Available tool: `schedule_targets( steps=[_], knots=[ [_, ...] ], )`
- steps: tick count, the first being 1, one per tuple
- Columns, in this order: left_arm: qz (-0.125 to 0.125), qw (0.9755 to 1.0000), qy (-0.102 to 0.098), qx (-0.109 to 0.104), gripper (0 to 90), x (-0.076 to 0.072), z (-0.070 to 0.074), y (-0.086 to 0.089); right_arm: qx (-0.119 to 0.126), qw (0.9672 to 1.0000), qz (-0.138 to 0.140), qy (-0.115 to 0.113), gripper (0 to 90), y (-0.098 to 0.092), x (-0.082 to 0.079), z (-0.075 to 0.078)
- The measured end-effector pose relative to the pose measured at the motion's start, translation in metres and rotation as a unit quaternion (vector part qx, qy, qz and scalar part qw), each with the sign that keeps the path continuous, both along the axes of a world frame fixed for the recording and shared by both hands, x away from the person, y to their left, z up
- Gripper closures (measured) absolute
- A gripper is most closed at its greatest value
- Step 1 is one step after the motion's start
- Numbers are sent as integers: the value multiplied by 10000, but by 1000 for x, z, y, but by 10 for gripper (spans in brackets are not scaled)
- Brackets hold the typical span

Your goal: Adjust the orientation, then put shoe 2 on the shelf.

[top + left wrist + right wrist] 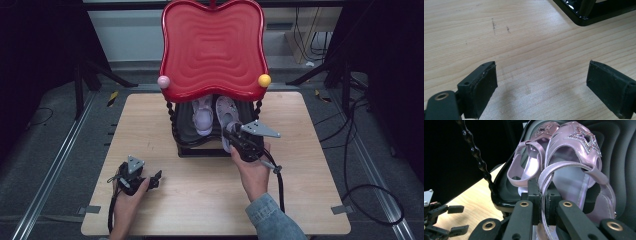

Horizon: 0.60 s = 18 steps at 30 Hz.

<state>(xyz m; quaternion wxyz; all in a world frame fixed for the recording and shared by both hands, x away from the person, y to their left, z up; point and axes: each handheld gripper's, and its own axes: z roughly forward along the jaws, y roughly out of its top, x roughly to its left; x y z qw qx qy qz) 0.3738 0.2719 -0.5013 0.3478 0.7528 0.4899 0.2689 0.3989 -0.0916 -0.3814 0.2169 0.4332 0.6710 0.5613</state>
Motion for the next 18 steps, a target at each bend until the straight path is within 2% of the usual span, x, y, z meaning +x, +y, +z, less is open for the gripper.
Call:
schedule_targets(
  steps=[10,18],
  knots=[
    [-17,10000,21,13,88,0,0,-1,-55,9999,-80,-100,861,7,4,1],
    [-26,10000,15,8,88,0,0,-1,-161,9992,-210,-287,861,16,12,2]
  ],
)
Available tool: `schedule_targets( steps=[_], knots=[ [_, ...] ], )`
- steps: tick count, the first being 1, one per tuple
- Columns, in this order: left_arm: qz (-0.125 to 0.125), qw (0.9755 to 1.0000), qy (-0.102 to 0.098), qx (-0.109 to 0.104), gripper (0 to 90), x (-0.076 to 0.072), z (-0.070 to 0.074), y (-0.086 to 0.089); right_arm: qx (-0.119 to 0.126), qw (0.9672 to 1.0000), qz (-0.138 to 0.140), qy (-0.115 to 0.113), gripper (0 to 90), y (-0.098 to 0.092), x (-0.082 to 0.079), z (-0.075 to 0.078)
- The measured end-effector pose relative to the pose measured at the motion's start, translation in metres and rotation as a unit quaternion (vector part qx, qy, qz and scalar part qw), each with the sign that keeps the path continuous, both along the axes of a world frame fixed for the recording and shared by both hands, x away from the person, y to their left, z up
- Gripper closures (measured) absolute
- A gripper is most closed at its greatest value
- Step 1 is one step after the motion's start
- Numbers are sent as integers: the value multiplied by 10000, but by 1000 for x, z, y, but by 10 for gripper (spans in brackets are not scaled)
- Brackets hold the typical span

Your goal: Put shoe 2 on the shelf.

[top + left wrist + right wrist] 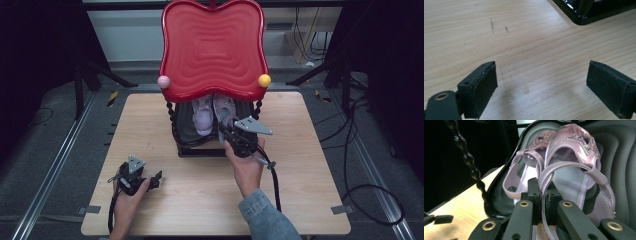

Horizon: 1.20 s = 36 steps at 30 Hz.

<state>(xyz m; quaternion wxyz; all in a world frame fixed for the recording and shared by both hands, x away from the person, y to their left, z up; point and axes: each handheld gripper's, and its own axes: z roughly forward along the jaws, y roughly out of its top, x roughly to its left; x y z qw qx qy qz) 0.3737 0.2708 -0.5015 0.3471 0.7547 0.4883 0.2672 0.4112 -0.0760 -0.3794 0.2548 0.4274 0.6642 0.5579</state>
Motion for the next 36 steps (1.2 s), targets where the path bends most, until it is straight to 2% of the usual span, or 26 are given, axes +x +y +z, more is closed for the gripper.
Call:
schedule_targets(
  steps=[9,16,22,30,36],
  knots=[
    [-32,10000,23,21,88,0,0,-1,-114,9996,-232,-97,862,6,8,-4],
    [-62,10000,35,19,88,0,-1,-2,-303,9986,-375,-222,862,10,15,-8],
    [-70,10000,41,7,88,0,-1,-3,-487,9961,-631,-370,862,20,26,-9],
    [-78,10000,47,-3,90,-1,-1,-3,-596,9932,-912,-402,863,25,38,-15],
    [-77,10000,48,-22,89,-1,0,-3,-636,9922,-971,-458,861,31,43,-21]
  ],
)
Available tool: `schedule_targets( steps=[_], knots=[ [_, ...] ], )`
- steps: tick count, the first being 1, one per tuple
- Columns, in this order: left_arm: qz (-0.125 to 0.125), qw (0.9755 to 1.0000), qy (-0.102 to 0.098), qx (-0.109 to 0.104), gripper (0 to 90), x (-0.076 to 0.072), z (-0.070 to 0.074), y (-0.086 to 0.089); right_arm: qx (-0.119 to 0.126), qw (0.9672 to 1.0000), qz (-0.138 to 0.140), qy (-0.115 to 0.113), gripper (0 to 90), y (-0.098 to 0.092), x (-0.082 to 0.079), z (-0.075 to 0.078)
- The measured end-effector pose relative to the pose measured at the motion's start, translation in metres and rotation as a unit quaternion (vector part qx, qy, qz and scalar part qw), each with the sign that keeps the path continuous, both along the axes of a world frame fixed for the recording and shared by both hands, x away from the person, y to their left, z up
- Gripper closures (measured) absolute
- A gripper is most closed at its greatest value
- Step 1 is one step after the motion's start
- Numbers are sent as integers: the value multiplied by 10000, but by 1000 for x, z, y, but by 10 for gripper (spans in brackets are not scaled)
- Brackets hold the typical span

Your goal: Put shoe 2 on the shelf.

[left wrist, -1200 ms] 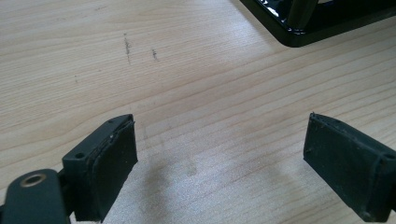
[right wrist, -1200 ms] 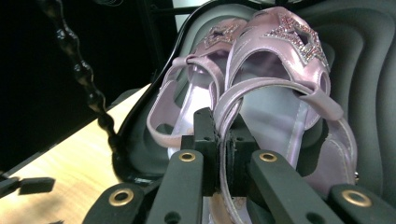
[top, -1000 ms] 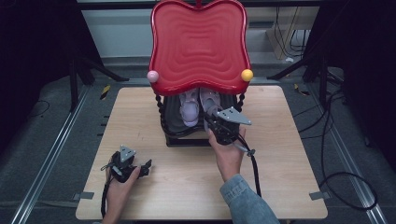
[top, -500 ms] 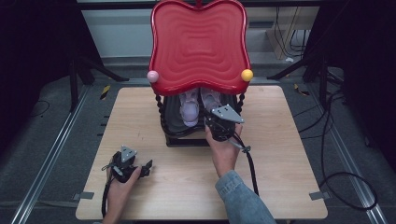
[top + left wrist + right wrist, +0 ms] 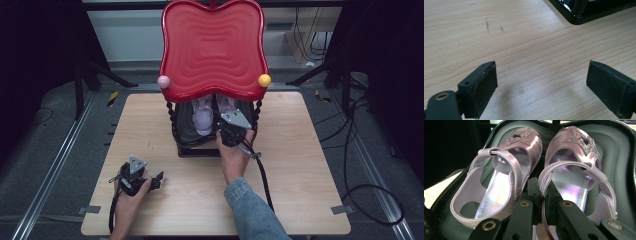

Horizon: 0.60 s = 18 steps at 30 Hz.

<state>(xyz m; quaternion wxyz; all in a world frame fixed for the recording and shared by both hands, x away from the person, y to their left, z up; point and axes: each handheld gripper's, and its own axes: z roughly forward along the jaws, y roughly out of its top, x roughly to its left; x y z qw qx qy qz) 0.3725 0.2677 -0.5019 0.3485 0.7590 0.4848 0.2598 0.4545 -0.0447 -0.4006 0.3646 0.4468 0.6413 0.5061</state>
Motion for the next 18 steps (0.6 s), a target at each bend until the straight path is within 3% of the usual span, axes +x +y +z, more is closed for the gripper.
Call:
schedule_targets(
  steps=[18],
  knots=[
    [-17,10000,-8,9,90,-1,0,-1,93,9999,29,-66,836,8,7,-9]
  ],
)
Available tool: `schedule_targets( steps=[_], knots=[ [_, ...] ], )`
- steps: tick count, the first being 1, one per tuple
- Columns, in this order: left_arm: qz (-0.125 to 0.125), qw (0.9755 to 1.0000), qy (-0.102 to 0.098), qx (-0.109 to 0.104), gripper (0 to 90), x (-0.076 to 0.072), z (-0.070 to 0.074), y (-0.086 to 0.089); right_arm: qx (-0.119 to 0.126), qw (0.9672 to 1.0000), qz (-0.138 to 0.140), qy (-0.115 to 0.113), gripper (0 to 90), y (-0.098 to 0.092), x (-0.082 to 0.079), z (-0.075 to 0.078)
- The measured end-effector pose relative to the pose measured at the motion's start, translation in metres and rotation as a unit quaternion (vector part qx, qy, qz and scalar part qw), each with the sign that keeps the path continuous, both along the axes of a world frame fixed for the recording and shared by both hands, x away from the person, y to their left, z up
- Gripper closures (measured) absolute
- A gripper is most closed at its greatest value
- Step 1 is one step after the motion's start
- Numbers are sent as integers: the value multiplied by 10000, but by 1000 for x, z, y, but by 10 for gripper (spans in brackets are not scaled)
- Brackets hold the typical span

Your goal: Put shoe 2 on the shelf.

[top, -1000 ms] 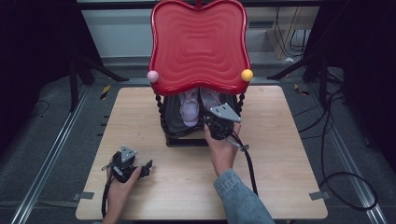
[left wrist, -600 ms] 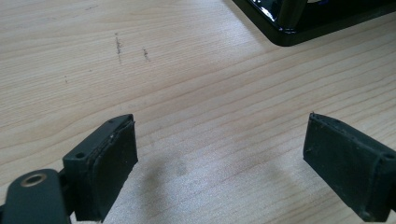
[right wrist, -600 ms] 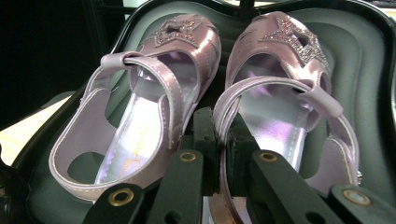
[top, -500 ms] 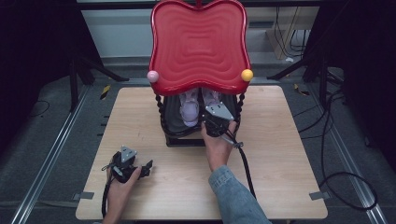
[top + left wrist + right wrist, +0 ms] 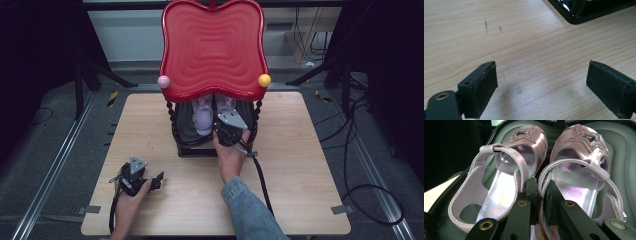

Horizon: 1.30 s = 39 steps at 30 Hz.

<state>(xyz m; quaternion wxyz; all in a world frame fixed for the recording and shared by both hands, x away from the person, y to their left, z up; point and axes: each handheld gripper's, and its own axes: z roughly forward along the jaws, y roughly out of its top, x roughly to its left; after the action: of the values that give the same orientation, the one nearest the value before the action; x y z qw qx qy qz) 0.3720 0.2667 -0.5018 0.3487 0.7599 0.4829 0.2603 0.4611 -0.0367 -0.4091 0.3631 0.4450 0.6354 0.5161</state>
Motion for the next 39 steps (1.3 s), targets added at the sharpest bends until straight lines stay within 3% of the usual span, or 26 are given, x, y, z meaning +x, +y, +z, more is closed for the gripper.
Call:
schedule_targets(
  steps=[8,15,24,28,29,34,39],
  knots=[
    [9,10000,6,-13,90,0,0,0,-16,10000,2,1,796,1,0,-1],
    [3,10000,7,4,91,0,0,0,-10,9999,-60,85,709,-1,-2,1],
    [-11,10000,-5,-8,90,-1,0,-1,-228,9995,23,200,687,-1,-17,8],
    [-16,10000,-18,-10,90,-1,1,-1,-263,9994,101,198,740,-2,-25,9],
    [-16,10000,-19,-7,90,-1,1,-2,-261,9993,118,239,793,-4,-27,9],
    [-25,10000,-18,2,90,-1,1,-2,-276,9988,261,325,873,-7,-24,12],
    [-17,10000,-21,-2,90,-1,1,-2,-221,9988,326,306,882,-4,-22,15]
  ],
)
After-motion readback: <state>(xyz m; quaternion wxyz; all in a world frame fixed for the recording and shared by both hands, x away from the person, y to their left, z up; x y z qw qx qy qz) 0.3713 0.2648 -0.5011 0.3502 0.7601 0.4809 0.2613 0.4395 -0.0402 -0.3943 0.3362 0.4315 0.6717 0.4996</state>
